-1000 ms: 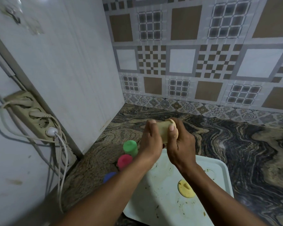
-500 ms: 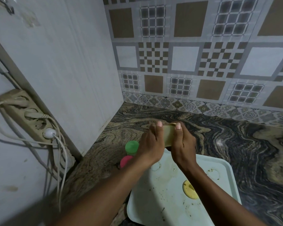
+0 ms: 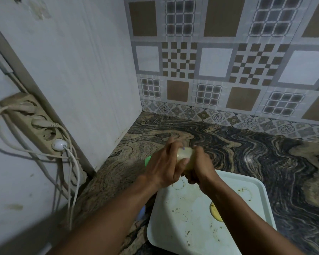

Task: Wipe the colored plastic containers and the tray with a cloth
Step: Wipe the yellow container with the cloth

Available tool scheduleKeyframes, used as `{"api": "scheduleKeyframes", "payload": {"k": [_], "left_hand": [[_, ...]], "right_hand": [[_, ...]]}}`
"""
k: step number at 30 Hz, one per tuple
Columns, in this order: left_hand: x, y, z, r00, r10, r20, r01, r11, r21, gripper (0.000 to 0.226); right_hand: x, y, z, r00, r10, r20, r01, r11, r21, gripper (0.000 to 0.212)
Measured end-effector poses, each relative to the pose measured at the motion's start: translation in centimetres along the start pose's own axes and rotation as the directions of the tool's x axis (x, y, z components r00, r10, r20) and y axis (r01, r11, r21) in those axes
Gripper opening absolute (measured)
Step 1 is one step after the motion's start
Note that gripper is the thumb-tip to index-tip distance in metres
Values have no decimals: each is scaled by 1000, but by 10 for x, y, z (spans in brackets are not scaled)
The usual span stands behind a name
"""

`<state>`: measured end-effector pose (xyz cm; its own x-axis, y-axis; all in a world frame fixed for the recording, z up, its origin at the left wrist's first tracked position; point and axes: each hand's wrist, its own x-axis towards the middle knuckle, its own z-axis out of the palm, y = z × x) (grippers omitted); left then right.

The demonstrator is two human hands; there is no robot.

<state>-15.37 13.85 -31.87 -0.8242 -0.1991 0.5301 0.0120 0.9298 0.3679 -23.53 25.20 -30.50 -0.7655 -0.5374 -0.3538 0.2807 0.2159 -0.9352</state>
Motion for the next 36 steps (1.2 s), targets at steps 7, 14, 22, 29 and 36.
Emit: {"api": "scheduleKeyframes", "payload": {"k": [7,14,22,29,36], "left_hand": [[-12,7,11,899,-429,90,433,835,-340,79],[-29,-8,-8,986,-154,66,163,973,-164,53],[-56,8,-31,911,-412,22,391,845,-365,40],[-104,29,-45,857,-513,-49,500,850,-164,62],[-189,40,-29,756,-646,-108,636,763,-111,71]], "right_hand": [[-6,-2,9,992,-83,-99,75,994,-82,47],[-6,-11,-9,931,345,119,-355,931,83,39],[-35,12,20,841,-540,32,530,810,-251,47],[-32,27,-1,915,326,236,-383,887,258,40],[-65,59,-14,805,393,445,-552,770,320,69]]}}
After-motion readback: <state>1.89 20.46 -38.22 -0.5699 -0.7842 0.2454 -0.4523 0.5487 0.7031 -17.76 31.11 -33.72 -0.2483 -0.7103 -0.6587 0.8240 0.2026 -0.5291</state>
